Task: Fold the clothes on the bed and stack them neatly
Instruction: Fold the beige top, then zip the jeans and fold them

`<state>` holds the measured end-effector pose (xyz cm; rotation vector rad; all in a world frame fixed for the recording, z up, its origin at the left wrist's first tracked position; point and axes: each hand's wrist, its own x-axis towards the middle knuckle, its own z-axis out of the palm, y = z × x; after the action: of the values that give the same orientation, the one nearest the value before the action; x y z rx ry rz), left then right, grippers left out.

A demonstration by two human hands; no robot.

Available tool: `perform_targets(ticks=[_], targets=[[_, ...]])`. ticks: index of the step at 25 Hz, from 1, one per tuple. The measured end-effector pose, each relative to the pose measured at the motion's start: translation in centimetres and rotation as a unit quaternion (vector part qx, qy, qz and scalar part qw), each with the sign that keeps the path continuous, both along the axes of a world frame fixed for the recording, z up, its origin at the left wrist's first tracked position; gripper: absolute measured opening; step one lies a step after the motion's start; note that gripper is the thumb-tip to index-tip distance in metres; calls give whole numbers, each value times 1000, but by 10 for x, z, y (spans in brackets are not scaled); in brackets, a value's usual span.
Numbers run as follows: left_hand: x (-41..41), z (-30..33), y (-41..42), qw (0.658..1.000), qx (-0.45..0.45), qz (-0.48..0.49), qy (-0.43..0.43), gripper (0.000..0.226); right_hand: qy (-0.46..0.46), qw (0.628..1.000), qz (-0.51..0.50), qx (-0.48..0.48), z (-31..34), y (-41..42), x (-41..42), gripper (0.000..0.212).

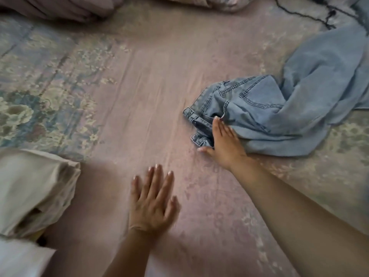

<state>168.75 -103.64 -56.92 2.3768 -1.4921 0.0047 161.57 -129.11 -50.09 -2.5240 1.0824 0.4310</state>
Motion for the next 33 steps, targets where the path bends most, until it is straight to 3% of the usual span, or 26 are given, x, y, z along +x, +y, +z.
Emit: perform_targets(ticks=[3,6,11,13,16,18,20,21,25,27,29,33], targets=[[0,2,-2,1000,-8,2,-12,63,-56,998,-22,-36,-1,13,5,44],[3,-1,-1,1000,8,-4,-5,64,-96,979,1,-179,-3,47,-30,21],[5,-3,2,995,77,-12,67,71,-199,961,31,-191,13,110,-115,35],[4,11,8,984,110,-4,137,79,-208,961,45,-177,36,134,-140,33],[-7,63,32,951,98,22,292,75,-237,965,-49,-96,96,155,-155,34],[-18,116,49,930,67,19,362,62,-292,943,-151,-52,153,157,-154,37],[-32,180,56,882,48,35,468,56,-329,918,-222,-5,216,155,-149,35],[-38,214,55,839,44,58,539,55,-339,911,-234,7,245,155,-147,35],[-58,371,50,565,-44,165,808,65,-382,893,-238,33,362,196,-139,40],[-73,441,70,470,-97,185,857,69,-408,876,-250,57,403,240,-141,35],[-86,487,93,430,-103,182,878,75,-421,866,-250,101,424,288,-143,28],[-93,537,119,414,-61,83,904,76,-455,834,-252,186,451,341,-150,31]])
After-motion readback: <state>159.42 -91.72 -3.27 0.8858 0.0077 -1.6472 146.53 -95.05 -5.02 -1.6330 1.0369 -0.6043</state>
